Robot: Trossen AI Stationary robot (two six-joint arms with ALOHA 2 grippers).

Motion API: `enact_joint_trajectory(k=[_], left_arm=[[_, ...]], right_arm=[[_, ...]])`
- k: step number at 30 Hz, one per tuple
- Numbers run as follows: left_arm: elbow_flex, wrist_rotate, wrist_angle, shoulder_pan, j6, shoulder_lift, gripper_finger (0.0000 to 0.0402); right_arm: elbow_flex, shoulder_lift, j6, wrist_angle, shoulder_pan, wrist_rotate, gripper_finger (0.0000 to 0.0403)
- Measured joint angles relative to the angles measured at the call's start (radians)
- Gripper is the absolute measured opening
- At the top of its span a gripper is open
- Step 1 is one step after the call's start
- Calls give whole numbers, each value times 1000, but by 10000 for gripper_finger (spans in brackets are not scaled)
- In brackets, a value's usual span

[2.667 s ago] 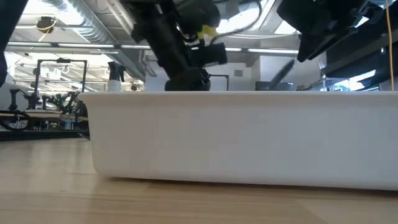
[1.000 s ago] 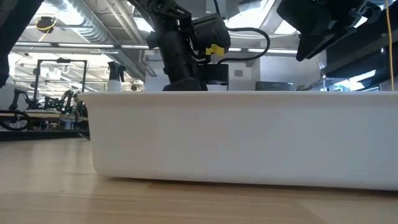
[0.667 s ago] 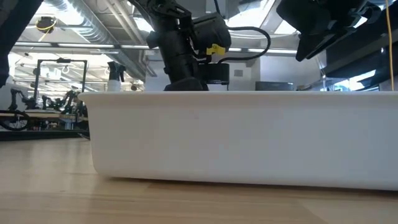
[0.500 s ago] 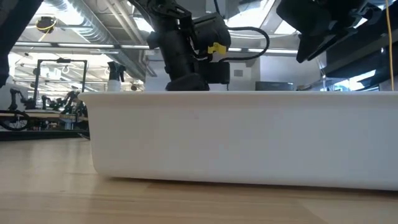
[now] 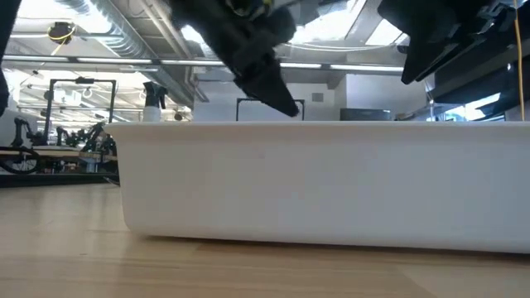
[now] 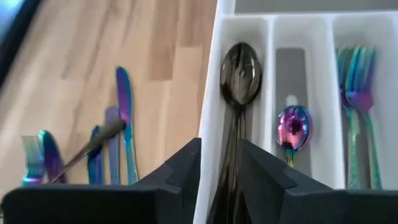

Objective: Sort silverware
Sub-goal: Put the purple spoon into the white silverware tray

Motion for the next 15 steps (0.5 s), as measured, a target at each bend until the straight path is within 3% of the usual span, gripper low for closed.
enact_joint_trajectory(k=[4,9,15], left_arm=[[-148,-44,127,10,-3,-104,86],[-273,-168,100,63,-24,-194,86],[-369,-129,103,189,-45,-223,86]], right_arm=[[0,0,0,7,16,5,92],[0,0,0,14,13,24,92],[0,0,2,27,13,83,92]])
